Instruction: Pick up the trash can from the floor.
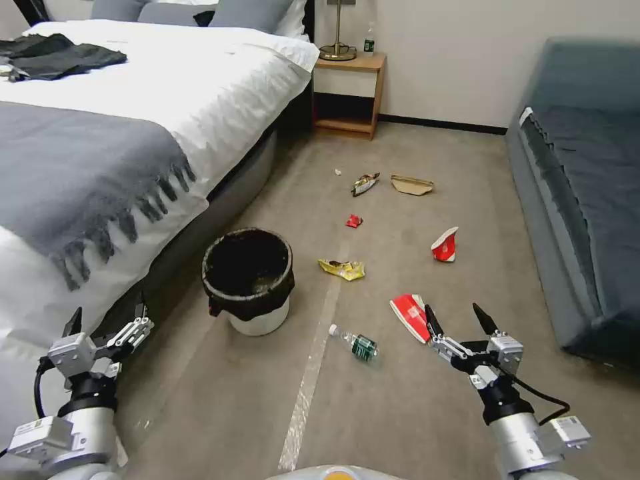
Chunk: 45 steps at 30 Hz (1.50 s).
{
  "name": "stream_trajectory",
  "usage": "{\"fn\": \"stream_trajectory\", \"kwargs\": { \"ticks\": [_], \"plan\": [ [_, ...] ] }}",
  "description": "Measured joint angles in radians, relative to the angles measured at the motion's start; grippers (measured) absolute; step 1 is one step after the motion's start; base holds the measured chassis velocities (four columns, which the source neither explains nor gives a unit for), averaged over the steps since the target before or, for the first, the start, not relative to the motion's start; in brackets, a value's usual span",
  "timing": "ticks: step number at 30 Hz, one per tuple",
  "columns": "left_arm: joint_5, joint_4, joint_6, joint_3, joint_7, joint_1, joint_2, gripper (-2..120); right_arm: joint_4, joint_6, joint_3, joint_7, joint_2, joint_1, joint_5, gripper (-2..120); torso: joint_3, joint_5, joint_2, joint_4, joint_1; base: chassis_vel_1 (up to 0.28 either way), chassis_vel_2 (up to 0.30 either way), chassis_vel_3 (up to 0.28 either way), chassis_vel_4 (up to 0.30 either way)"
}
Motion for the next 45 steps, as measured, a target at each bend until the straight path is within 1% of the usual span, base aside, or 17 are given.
{"fn": "stream_trajectory", "kwargs": {
  "ticks": [12, 20, 21, 22, 24, 25, 26, 27, 28, 29, 30, 32, 33, 35, 38, 40, 45],
  "plan": [
    [-0.002, 0.007, 0.001, -0.004, 0.000, -0.005, 0.004, 100, -0.007, -0.001, 0.003, -0.001, 0.000, 0.006, 0.000, 100, 0.000, 0.0001, 0.000, 0.0000, 0.000, -0.131, 0.130, 0.125, -0.129],
    [-0.014, 0.009, 0.011, -0.007, -0.007, -0.010, 0.014, 100, -0.006, -0.001, 0.006, -0.001, 0.001, 0.004, 0.000, 100, 0.000, 0.0000, 0.000, 0.0001, 0.000, -0.011, 0.015, 0.021, -0.008],
    [-0.055, -0.036, 0.043, -0.003, -0.016, -0.008, 0.026, 100, -0.006, -0.001, 0.009, -0.004, -0.002, 0.003, 0.000, 100, 0.000, 0.0001, 0.000, 0.0000, 0.000, 0.000, 0.000, 0.000, 0.000],
    [-0.055, -0.036, 0.043, -0.003, -0.016, -0.008, 0.026, 100, -0.006, -0.001, 0.009, -0.004, -0.002, 0.003, 0.000, 100, 0.000, 0.0001, 0.000, 0.0000, 0.000, 0.000, 0.000, 0.000, 0.000],
    [-0.110, -0.087, 0.117, -0.009, -0.034, -0.025, 0.060, 100, -0.006, 0.000, 0.012, -0.008, -0.007, 0.002, 0.000, 100, 0.000, 0.0004, 0.000, 0.0001, 0.000, 0.000, 0.000, 0.000, 0.000],
    [-0.110, -0.087, 0.117, -0.009, -0.034, -0.025, 0.060, 100, -0.006, 0.000, 0.012, -0.008, -0.007, 0.002, 0.000, 100, 0.000, 0.0004, 0.000, 0.0001, 0.000, 0.000, 0.000, 0.000, 0.000],
    [-0.125, -0.089, 0.146, -0.018, -0.044, -0.039, 0.079, 100, -0.006, 0.000, 0.012, -0.008, -0.009, 0.002, 0.000, 100, 0.000, 0.0002, 0.000, 0.0001, 0.000, 0.000, 0.000, 0.000, 0.000],
    [-0.152, -0.081, 0.197, -0.030, -0.062, -0.069, 0.118, 100, -0.006, -0.001, 0.008, -0.008, -0.014, 0.003, 0.000, 100, 0.000, 0.0003, 0.000, 0.0000, 0.000, 0.000, 0.000, 0.000, 0.000],
    [-0.152, -0.081, 0.197, -0.030, -0.062, -0.069, 0.118, 100, -0.006, -0.001, 0.008, -0.008, -0.014, 0.003, 0.000, 100, 0.000, 0.0003, 0.000, 0.0000, 0.000, 0.000, 0.000, 0.000, 0.000],
    [-0.178, -0.067, 0.239, -0.034, -0.080, -0.091, 0.149, 100, -0.008, -0.001, 0.005, -0.008, -0.017, 0.004, -0.002, 100, 0.000, 0.0000, 0.000, 0.0004, 0.000, 0.000, 0.000, 0.000, 0.000],
    [-0.178, -0.067, 0.239, -0.034, -0.080, -0.091, 0.149, 100, -0.008, -0.001, 0.005, -0.008, -0.017, 0.004, -0.002, 100, 0.000, 0.0000, 0.000, 0.0004, 0.000, 0.000, 0.000, 0.000, 0.000],
    [-0.242, -0.026, 0.335, -0.036, -0.117, -0.150, 0.218, 100, -0.014, 0.000, 0.004, -0.008, -0.016, -0.001, -0.009, 100, 0.000, 0.0001, 0.000, 0.0002, 0.000, 0.000, 0.000, 0.000, 0.000],
    [-0.242, -0.026, 0.335, -0.036, -0.117, -0.150, 0.218, 100, -0.014, 0.000, 0.004, -0.008, -0.016, -0.001, -0.009, 100, 0.000, 0.0001, 0.000, 0.0002, 0.000, 0.000, 0.000, 0.000, 0.000],
    [-0.299, 0.021, 0.407, -0.025, -0.147, -0.206, 0.266, 100, -0.014, 0.003, 0.006, -0.008, -0.011, -0.010, -0.017, 100, 0.000, 0.0002, 0.000, 0.0001, 0.000, 0.000, 0.000, 0.000, 0.000],
    [-0.323, 0.049, 0.429, -0.013, -0.162, -0.235, 0.284, 100, -0.014, 0.004, 0.007, -0.008, -0.007, -0.014, -0.021, 100, 0.000, 0.0000, 0.000, 0.0001, 0.000, 0.000, 0.000, 0.000, 0.000],
    [-0.391, 0.109, 0.473, 0.016, -0.189, -0.304, 0.322, 100, -0.010, 0.006, 0.011, -0.008, 0.003, -0.023, -0.033, 100, 0.000, 0.0003, 0.000, -0.0001, 0.000, 0.000, 0.000, 0.000, 0.000],
    [-0.461, 0.161, 0.508, 0.051, -0.207, -0.364, 0.352, 100, -0.005, 0.009, 0.016, -0.008, 0.018, -0.032, -0.050, 100, 0.000, 0.0002, 0.000, 0.0000, 0.000, 0.000, 0.000, 0.000, 0.000]
  ]
}}
